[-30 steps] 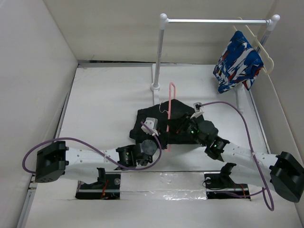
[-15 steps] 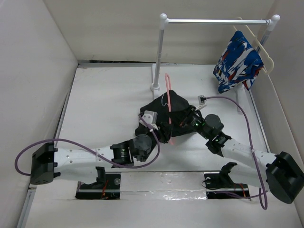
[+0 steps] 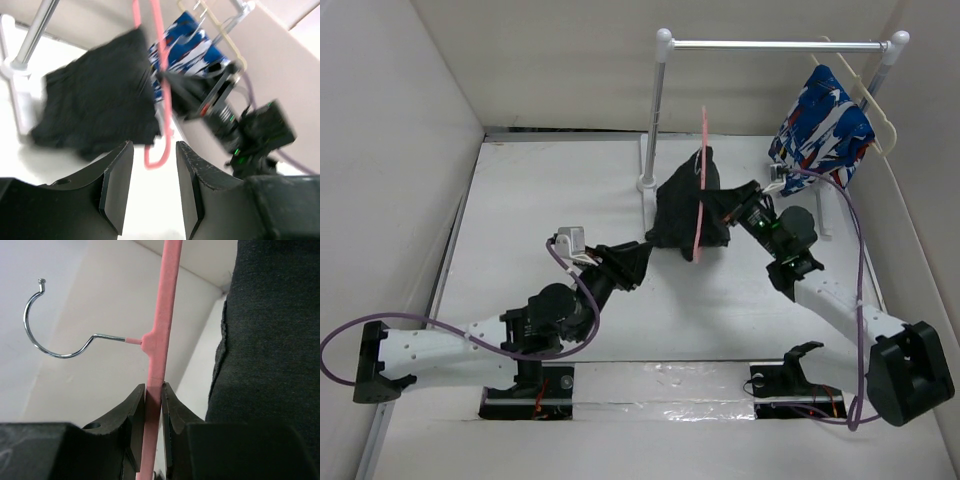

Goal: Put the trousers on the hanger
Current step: Place the trousers on the hanger, then place the hanger at the clothesline.

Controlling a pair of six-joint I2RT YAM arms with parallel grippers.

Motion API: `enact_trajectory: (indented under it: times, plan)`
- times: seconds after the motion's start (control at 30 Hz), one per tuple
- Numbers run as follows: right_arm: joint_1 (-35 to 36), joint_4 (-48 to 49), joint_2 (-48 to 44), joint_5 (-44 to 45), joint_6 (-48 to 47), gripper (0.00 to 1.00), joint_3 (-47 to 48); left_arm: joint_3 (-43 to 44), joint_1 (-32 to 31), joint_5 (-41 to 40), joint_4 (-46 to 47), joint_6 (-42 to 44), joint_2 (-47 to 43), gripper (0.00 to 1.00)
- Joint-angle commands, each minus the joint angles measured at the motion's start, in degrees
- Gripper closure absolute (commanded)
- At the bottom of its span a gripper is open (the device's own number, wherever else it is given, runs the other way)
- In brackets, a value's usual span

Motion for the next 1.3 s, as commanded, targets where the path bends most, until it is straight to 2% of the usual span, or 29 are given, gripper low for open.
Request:
enact_trajectory:
  times: [0.0,0.3,0.7,0.87,1.03,1.27]
  plan:
    - [-3.8,15.1,2.0,-4.8,4.4,1.00,6.8,-2.1,-0.1,-1.1,-2.1,-3.1,-0.4,0.63]
    - [-12.6,14.3,10.7,-10.7,6.6,1.00,20.6,-5.7,-0.1,2.7,-6.5,-11.5,3.7,0.63]
    - [-17.9,12.6,23.6,-13.6,10.7,1.00,36.4,-10.2,-0.1,6.0,-8.5,-17.2,4.3,0.64]
    - [-19.6,16.4,28.1,-14.5,15.1,1.00,41.9,-11.8,-0.1,7.5,-8.6,-18.8,5.0,0.64]
    - [-20.9,10.0,30.4,-14.8,12.8,1.00,47.9,-13.0,-0.1,7.9,-11.3,-21.4,5.7,0.64]
    - [-22.7,6.7,34.9,-15.8,12.5,1.00,54.0,-14.6,-0.1,7.1,-12.9,-22.7,1.8,0.65]
